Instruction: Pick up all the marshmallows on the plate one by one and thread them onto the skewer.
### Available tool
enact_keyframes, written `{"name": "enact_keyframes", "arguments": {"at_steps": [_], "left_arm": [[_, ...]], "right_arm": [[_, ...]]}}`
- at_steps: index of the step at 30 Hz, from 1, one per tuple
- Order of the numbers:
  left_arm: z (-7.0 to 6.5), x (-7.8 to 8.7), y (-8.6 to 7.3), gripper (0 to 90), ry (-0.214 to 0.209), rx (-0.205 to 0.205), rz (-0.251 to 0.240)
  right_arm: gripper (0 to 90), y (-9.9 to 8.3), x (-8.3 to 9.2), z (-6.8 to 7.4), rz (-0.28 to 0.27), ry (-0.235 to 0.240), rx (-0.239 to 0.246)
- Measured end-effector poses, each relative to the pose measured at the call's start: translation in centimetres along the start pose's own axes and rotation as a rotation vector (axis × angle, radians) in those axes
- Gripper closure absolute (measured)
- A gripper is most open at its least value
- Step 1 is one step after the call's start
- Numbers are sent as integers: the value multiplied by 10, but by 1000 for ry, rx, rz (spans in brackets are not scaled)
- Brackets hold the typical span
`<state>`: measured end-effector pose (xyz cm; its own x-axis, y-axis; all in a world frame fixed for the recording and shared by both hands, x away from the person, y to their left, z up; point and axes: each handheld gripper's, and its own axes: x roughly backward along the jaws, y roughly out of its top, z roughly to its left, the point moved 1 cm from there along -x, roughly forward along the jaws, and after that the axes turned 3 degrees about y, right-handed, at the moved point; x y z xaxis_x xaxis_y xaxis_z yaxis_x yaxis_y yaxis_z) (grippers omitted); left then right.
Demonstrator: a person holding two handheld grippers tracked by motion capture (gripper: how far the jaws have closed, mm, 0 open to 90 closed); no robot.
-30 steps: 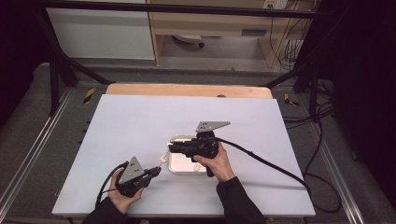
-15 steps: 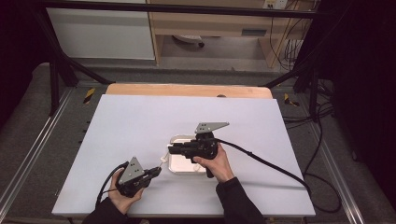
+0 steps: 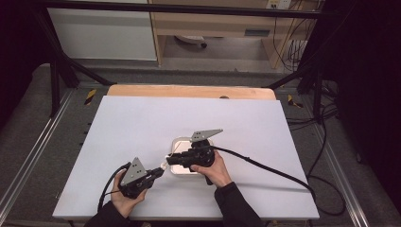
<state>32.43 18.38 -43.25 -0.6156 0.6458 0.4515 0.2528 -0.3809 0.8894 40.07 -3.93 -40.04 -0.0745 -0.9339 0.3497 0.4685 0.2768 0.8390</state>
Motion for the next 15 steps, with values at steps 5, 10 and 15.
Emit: {"name": "enact_keyframes", "arguments": {"at_steps": [5,10,15], "left_arm": [[1,-1,-2,888,-4,19,16],[5,0,-4,888,9,67,41],[9,0,-6,887,8,93,62]], "right_arm": [[601,2,3,2,-21,-42,21],[359,8,13,4,-26,-144,79],[187,8,24,1,15,-253,120]]}}
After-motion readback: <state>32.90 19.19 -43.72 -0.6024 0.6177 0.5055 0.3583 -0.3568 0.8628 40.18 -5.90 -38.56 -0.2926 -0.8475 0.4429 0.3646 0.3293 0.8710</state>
